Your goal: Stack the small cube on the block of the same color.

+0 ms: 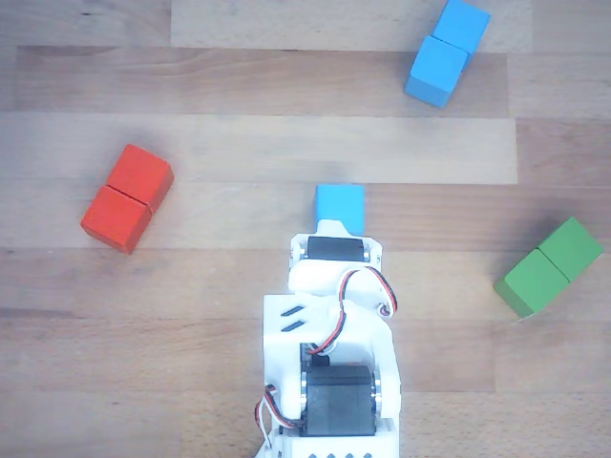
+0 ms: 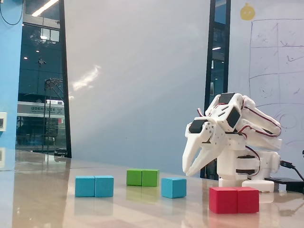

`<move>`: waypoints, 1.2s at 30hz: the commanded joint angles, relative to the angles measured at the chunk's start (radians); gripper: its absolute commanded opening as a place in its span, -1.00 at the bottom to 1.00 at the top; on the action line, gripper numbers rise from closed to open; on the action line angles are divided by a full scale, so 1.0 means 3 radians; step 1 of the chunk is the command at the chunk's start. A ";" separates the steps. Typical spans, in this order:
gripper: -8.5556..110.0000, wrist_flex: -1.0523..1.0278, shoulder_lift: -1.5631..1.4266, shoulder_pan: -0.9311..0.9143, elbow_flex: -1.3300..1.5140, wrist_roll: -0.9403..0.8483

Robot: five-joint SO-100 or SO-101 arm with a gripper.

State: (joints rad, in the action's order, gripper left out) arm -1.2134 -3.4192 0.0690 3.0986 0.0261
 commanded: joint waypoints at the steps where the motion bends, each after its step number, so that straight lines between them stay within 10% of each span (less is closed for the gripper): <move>1: -0.85 0.0005 -0.0092 0.0041 -0.0087 0.0000; 19: -0.85 -0.0031 -0.0051 0.0281 -0.0302 -0.0031; 36: -0.85 -0.0245 0.3267 -0.0015 -0.3927 -0.0026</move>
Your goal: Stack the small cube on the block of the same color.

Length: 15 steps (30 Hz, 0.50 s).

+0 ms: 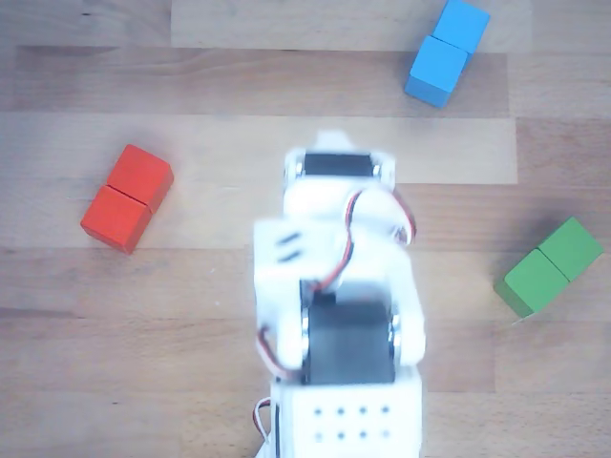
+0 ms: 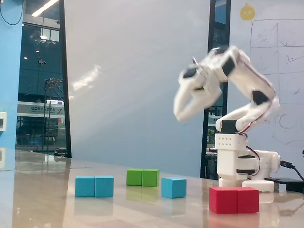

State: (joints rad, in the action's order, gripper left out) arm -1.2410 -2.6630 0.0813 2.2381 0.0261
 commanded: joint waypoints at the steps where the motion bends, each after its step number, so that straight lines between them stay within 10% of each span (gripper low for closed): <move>1: -0.85 -0.0266 0.0931 -0.0036 -0.1217 -0.0026; 15: -0.85 -0.0603 0.1820 0.0072 -0.0757 -0.0020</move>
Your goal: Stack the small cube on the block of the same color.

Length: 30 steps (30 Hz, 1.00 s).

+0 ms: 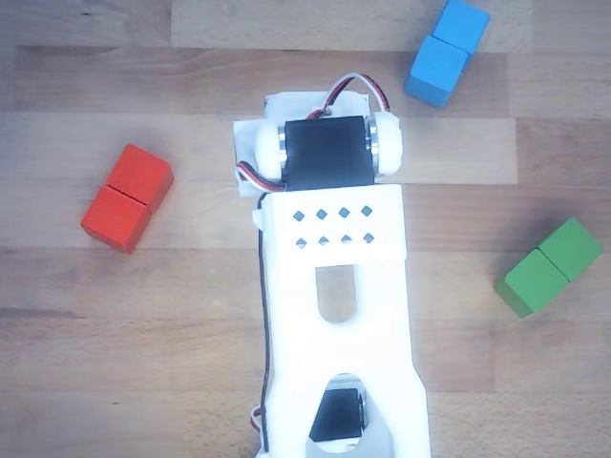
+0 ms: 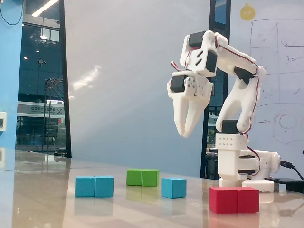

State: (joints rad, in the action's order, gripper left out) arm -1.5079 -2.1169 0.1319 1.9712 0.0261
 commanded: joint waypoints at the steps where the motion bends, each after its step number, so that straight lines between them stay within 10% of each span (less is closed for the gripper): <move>1: -0.85 0.0430 0.0000 -0.0128 0.0189 -0.0020; 30: -0.84 0.1406 -0.0460 -0.0066 0.1631 -0.0036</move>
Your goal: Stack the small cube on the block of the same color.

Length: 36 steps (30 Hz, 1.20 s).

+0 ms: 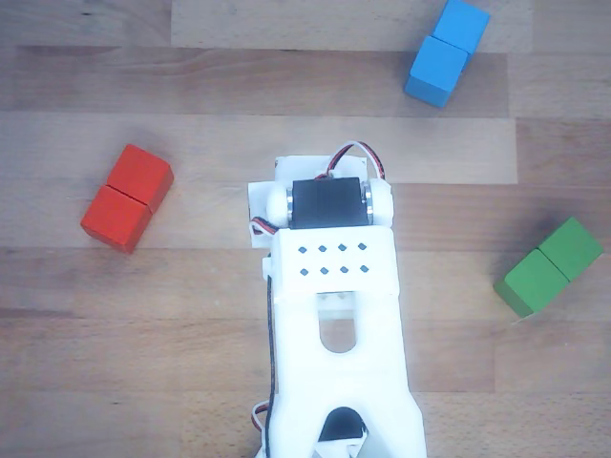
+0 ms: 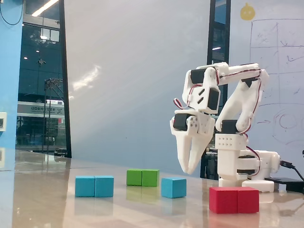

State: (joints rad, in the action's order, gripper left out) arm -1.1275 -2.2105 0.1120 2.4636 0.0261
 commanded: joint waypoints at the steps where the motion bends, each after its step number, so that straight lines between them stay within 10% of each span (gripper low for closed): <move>1: -0.84 0.0138 -0.0148 -0.0010 -0.0015 -0.0051; 14: -0.48 0.0138 -0.0118 -0.0256 -0.0005 -0.0353; 36: -0.45 0.0148 0.0348 -0.0312 -0.0026 -0.0358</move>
State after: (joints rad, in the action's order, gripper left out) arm -1.1045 -2.1077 0.0261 2.4804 -0.0782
